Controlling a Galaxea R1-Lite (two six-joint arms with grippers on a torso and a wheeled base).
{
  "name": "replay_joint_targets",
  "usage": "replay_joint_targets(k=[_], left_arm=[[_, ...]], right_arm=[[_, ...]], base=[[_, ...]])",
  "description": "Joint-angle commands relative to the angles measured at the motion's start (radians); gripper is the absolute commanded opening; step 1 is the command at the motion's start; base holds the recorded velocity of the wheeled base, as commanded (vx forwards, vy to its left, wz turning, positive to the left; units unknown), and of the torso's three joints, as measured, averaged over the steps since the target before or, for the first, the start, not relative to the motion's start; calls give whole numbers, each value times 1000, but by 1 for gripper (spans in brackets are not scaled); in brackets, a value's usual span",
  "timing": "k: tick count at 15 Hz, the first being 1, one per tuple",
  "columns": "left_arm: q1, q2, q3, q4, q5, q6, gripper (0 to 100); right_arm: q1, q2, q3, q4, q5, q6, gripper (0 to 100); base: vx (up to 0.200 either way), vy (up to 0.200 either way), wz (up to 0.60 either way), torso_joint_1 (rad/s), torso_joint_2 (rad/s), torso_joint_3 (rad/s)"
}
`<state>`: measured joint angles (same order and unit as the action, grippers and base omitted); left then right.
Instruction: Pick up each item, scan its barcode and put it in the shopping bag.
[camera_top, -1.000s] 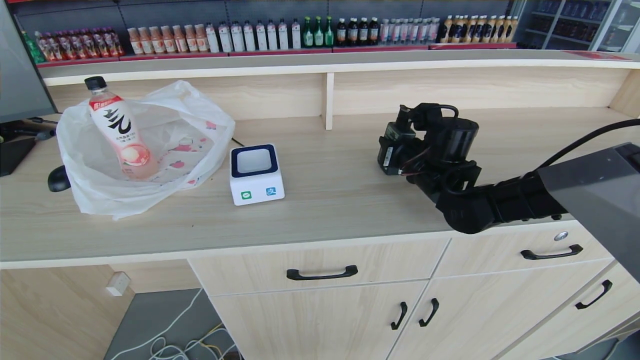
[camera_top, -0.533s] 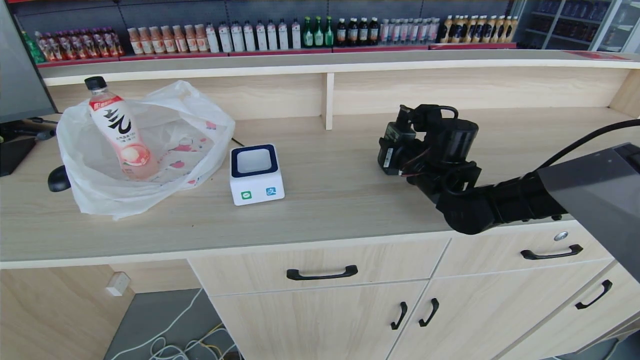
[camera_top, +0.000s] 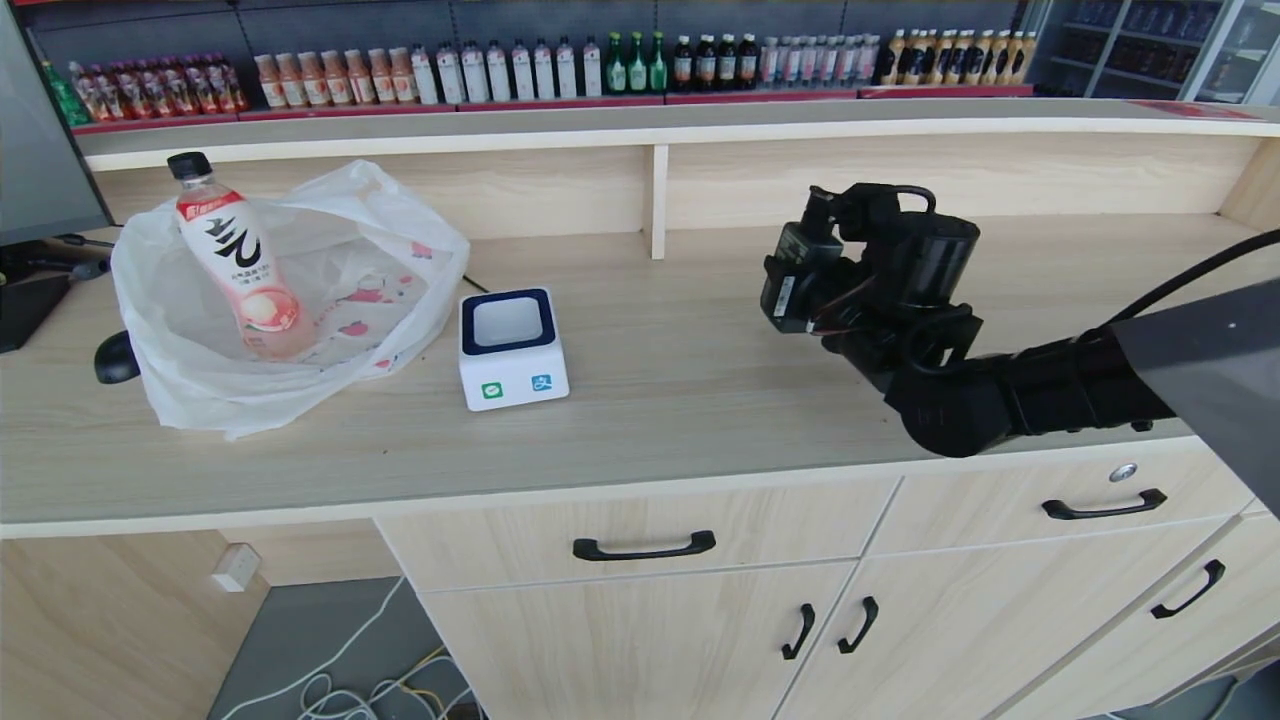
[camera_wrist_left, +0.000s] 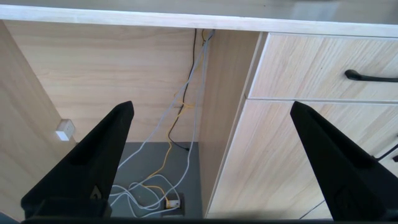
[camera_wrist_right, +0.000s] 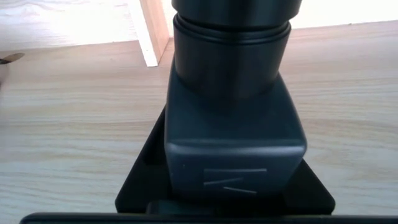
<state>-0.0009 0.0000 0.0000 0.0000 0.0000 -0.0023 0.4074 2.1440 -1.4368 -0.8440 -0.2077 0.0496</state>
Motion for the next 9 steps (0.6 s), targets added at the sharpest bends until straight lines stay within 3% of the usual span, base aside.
replay_joint_targets(k=[1, 9], left_arm=[[-1, 0, 0, 0, 0, -1, 100], [1, 0, 0, 0, 0, -1, 100]], right_arm=[[13, -127, 47, -3, 7, -4, 0], [99, -604, 592, -6, 63, -79, 0]], base=[[0, 0, 0, 0, 0, 0], [0, 0, 0, 0, 0, 0]])
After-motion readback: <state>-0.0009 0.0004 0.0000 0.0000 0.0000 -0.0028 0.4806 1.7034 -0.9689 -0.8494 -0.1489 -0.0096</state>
